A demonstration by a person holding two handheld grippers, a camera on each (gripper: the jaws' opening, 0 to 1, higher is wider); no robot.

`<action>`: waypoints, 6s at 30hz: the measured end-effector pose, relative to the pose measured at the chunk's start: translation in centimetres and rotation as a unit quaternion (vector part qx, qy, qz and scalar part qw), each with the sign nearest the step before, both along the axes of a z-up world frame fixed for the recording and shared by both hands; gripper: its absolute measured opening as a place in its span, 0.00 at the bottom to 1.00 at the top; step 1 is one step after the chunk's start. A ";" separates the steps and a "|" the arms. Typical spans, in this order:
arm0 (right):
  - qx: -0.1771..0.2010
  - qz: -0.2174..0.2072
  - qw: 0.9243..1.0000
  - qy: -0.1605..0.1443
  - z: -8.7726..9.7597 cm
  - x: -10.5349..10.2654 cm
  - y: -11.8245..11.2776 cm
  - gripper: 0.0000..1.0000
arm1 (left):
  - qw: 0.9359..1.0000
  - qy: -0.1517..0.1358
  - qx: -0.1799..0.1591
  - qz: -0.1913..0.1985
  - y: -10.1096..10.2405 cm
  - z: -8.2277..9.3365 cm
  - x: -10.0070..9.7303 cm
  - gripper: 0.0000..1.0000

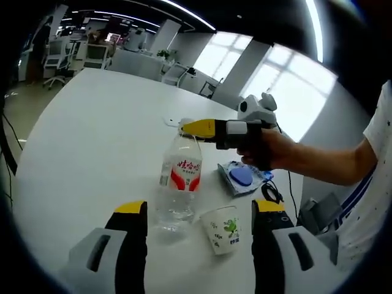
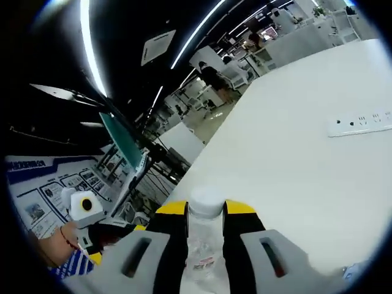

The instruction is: Arrange the tabletop items into an orderly group along one side of the table until the central work area is clear of visible clutter.

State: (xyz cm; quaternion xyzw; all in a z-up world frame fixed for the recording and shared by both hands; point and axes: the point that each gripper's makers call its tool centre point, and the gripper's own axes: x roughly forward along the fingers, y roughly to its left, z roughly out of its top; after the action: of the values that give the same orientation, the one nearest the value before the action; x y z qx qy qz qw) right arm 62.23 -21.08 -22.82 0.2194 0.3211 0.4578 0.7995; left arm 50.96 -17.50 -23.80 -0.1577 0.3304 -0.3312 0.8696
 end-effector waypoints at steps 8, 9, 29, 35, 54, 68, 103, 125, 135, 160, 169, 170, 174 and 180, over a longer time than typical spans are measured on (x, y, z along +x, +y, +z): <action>-0.013 0.029 0.998 -0.047 1.1 -1.3 1.0 0.18 | 1.000 -0.003 0.005 -0.002 0.4 -0.3 0.6 0.70; -0.017 0.033 0.998 -0.055 1.3 -1.5 1.2 0.18 | 1.000 -0.003 0.005 -0.002 0.5 -0.3 0.7 0.70; -0.062 0.094 0.982 -0.149 3.1 -4.4 3.2 0.18 | 0.990 -0.034 0.024 -0.135 -1.3 -2.1 3.3 0.62; -0.072 0.109 0.976 -0.174 3.4 -5.1 3.8 0.18 | 0.980 -0.047 0.011 -0.191 -2.6 -2.6 3.6 0.57; -0.117 0.121 0.946 -0.278 4.2 -6.2 4.4 0.18 | 0.956 -0.109 0.033 -0.269 -3.4 -3.4 3.7 0.41; -0.157 0.091 0.918 -0.352 4.9 -5.4 2.3 0.19 | 0.942 -0.160 0.056 -0.289 -5.6 -2.7 5.5 0.41; -0.213 0.070 0.901 -0.372 4.1 -5.7 -1.5 0.20 | 0.933 -0.167 0.058 -0.314 -8.7 -3.6 5.5 0.41; -0.227 0.064 0.899 -0.369 3.9 -6.6 -2.5 0.21 | 0.933 -0.159 0.063 -0.317 -9.1 -3.9 5.0 0.43; -0.232 0.067 0.896 -0.372 3.9 -6.4 -2.5 0.23 | 0.935 -0.157 0.059 -0.312 -9.1 -3.6 5.1 0.46; -0.201 0.050 0.915 -0.345 5.8 -6.6 -4.7 0.37 | 0.954 -0.143 0.041 -0.258 -8.0 -1.7 4.5 0.58; -0.196 0.051 0.923 -0.327 5.9 -6.8 -6.5 0.47 | 0.962 -0.138 0.044 -0.231 -6.9 -0.5 3.9 0.65; -0.196 0.053 0.923 -0.326 5.8 -6.9 -6.6 0.48 | 0.964 -0.135 0.042 -0.226 -6.8 -0.4 3.9 0.66; -0.193 0.056 0.928 -0.314 5.7 -7.0 -7.7 0.50 | 0.967 -0.133 0.042 -0.213 -6.2 0.2 3.5 0.68; -0.200 0.074 0.930 -0.300 4.9 -7.5 -8.9 0.56 | 0.973 -0.122 0.040 -0.192 -5.6 1.0 2.9 0.74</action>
State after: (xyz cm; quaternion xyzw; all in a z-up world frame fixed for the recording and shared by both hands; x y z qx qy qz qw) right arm 54.78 -29.97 -17.88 -0.1172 0.1666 0.4860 0.8499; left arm 53.85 -23.14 -22.83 -0.0148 0.2587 -0.4951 0.8293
